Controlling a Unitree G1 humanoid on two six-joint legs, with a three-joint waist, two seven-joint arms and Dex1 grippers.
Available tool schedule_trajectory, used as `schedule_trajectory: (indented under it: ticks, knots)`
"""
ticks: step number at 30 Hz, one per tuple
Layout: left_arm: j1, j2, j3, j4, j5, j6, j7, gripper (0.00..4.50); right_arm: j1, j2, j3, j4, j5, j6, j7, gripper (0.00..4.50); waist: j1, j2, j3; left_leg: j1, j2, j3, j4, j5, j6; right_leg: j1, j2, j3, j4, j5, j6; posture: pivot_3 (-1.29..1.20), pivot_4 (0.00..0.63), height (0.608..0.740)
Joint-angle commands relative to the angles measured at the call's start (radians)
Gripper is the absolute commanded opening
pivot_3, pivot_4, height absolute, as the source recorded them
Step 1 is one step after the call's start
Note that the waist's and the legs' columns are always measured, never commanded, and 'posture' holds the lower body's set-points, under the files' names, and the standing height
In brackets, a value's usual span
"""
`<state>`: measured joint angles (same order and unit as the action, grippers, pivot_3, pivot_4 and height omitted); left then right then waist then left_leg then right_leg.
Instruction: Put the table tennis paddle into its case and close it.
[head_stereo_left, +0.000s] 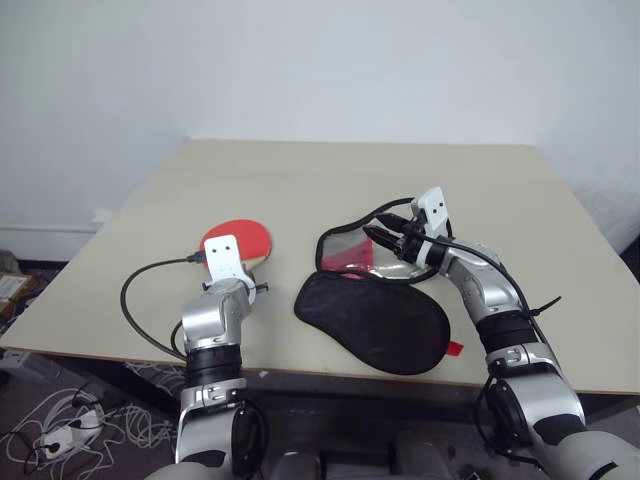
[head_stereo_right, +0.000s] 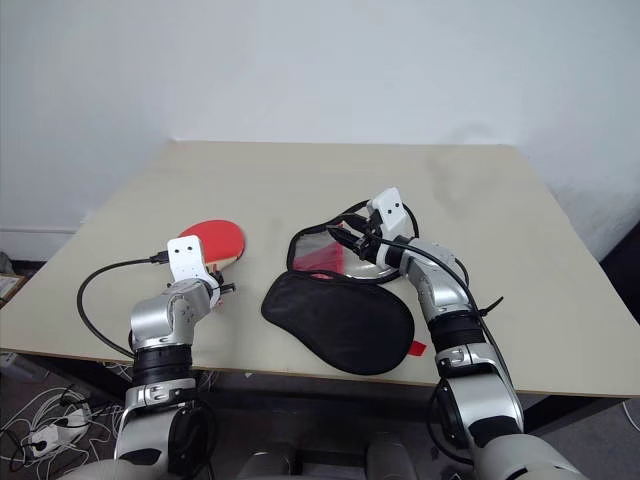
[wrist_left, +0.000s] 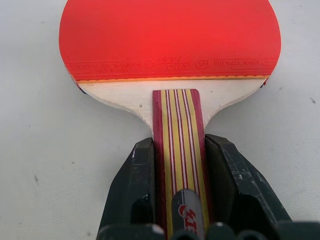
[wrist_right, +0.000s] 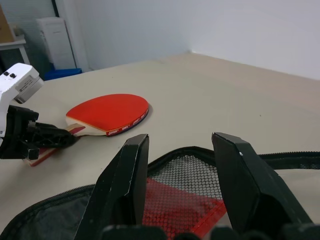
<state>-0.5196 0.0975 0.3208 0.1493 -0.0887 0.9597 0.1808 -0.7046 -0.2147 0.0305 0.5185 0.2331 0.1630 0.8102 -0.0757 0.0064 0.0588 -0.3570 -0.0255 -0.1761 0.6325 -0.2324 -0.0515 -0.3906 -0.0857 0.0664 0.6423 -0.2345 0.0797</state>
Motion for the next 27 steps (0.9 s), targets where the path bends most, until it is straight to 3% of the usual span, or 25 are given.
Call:
schedule_trajectory:
  ticks: [1,18,27]
  knots:
    - [-0.04,0.031,-0.025,-0.048,0.009,-0.032,-0.01,1.03,-0.027,-0.006,-0.007,-0.048,0.005,-0.01,-0.002,2.18,0.0,-0.002,0.001,0.0,0.0,0.0,0.0,0.0,0.0,0.0,0.0,0.0,0.0,0.0,0.0,0.0,0.0,0.74]
    - [-0.041,0.061,-0.037,-0.086,-0.005,-0.036,-0.039,1.03,-0.029,-0.004,-0.008,-0.041,0.004,-0.016,-0.003,2.18,0.0,-0.006,0.004,-0.001,0.0,0.0,-0.002,0.0,0.0,-0.002,0.0,0.0,-0.001,0.0,0.0,0.0,0.0,0.74]
    - [-0.007,0.164,-0.135,-0.118,0.001,-0.202,-0.208,1.03,-0.05,-0.027,-0.018,-0.017,0.004,-0.027,0.01,2.18,0.0,-0.007,0.004,-0.002,0.0,0.0,-0.002,0.0,0.0,-0.002,0.0,0.0,-0.001,0.0,0.0,0.0,0.0,0.74]
